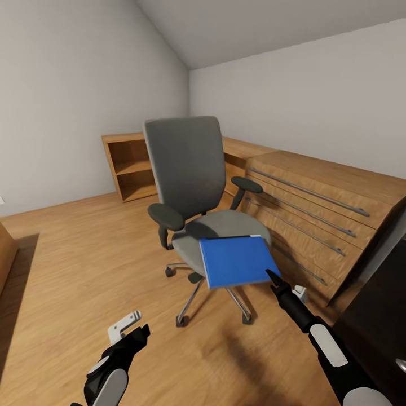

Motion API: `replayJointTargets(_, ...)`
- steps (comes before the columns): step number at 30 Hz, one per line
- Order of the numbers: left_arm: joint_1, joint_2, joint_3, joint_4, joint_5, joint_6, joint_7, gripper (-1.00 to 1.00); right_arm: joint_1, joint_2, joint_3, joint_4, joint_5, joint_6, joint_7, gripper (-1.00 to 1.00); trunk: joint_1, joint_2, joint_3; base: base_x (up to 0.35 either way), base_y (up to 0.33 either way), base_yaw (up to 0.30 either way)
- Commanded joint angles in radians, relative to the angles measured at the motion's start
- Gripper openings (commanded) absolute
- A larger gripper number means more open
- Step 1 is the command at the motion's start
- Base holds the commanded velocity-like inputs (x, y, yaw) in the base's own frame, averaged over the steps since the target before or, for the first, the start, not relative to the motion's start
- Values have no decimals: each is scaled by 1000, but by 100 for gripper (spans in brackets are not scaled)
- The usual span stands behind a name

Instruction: In the bedroom, organize the workspace by keeping the computer under the desk, ensuring the monitor is on the desk, placing the keyboard on the desk next to the monitor, placing the mouse on the desk next to the keyboard, moving the folder from the swivel chair onto the desk next to the mouse, stacking the notebook on top of the folder with the pen on top of the notebook, and positioning the swivel chair next to the desk.

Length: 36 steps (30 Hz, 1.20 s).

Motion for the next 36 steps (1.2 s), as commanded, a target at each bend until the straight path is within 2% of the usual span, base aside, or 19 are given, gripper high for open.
replayJointTargets(1,-1,2,-2,-1,5,3,8,100,0,0,-2,0,-10,10,2,100,0,0,-1,21,10,0)
replayJointTargets(36,-1,1,-3,0,5,3,6,100,0,0,1,0,-7,6,2,100,0,0,-1,29,1,0)
